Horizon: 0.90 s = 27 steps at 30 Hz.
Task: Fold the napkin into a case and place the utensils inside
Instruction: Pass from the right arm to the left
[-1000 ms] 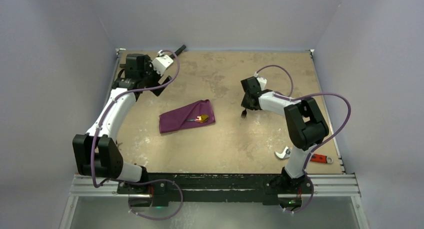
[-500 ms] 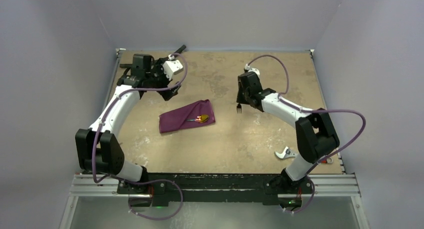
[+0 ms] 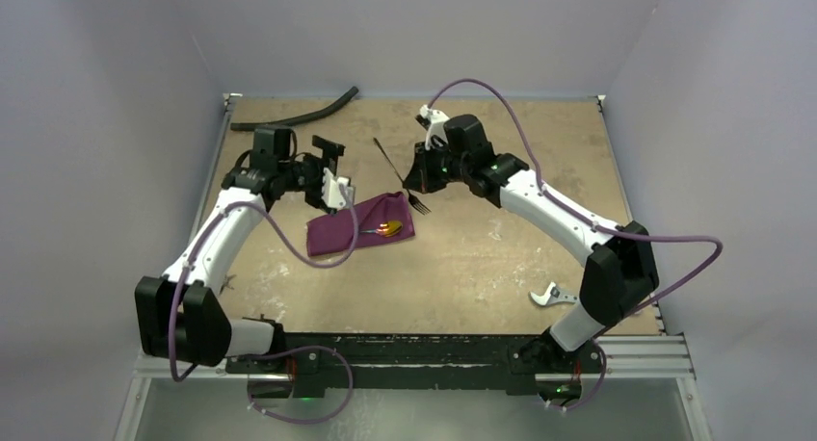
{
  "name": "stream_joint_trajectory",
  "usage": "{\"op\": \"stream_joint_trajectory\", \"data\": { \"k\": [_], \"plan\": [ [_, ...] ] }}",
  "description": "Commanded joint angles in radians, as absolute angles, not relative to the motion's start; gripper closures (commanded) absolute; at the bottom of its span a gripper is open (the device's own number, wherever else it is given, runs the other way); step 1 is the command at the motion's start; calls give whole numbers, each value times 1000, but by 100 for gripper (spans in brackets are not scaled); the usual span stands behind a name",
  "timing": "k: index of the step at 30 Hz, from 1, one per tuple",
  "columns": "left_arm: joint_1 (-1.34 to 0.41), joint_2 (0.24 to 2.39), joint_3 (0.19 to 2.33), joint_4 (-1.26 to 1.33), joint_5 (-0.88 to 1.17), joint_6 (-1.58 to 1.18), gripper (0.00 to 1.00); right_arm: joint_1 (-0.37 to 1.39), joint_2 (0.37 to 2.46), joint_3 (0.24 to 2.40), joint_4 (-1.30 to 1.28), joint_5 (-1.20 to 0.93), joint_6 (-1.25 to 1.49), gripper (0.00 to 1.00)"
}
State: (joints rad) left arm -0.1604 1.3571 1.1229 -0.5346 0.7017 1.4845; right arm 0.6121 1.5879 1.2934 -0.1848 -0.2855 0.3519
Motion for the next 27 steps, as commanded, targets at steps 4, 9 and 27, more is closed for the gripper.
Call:
{"op": "stream_joint_trajectory", "data": {
  "k": [4,9,27],
  "plan": [
    [-179,1203,980,-406,771,1921,1,682,1682,1514,-301,-486,284,100],
    [-179,1102,824,-128,756,1866,1,716,1750,1606,-348,-514,272,100],
    [-179,1077,799,-213,670,1883,65,779,1818,1733,-355,-558,278,100]
  ]
}}
